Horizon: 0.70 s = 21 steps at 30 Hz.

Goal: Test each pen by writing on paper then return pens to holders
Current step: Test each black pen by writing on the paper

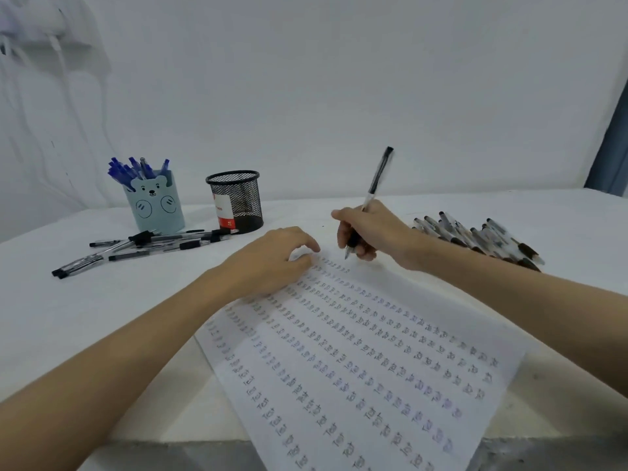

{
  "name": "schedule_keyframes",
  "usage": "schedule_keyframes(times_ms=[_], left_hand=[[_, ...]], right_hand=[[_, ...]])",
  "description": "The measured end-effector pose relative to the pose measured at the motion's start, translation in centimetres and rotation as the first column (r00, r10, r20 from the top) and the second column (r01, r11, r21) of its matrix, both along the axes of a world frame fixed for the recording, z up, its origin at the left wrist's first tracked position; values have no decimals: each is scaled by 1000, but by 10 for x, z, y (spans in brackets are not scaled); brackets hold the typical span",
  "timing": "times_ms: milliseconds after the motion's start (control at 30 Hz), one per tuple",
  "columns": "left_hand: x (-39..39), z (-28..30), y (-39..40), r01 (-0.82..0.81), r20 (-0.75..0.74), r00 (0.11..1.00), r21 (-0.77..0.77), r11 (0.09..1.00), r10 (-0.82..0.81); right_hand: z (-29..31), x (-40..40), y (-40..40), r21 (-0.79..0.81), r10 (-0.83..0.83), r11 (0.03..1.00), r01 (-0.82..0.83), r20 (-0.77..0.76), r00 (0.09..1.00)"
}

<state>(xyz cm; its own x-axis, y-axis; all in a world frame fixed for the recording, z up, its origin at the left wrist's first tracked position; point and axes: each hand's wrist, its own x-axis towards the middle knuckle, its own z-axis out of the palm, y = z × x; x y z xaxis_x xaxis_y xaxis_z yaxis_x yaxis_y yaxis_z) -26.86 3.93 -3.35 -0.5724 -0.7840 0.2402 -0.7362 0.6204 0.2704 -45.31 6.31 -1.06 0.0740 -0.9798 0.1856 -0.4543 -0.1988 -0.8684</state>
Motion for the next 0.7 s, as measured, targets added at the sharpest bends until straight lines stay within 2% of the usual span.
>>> schedule_keyframes(times_ms=[100,200,300,567,700], left_hand=[[-6,-7,-7,54,-84,995,-34,998,-57],[-8,-18,-13,98,-179,978,-57,994,-107],[-7,-21,-15,121,-253,959,-54,991,-131],[-6,-24,-16,116,-283,951,-42,992,-123],[-6,-23,-16,111,-266,957,-46,993,-119]], right_hand=[[-13,2,-5,-46,29,999,-29,-9,1000],[-28,4,-11,-121,-69,990,73,35,997],[-33,4,-16,-214,-115,970,111,-9,993],[-33,5,-15,-269,-43,963,25,-60,997],[-35,6,-17,-277,-69,960,46,-74,995]])
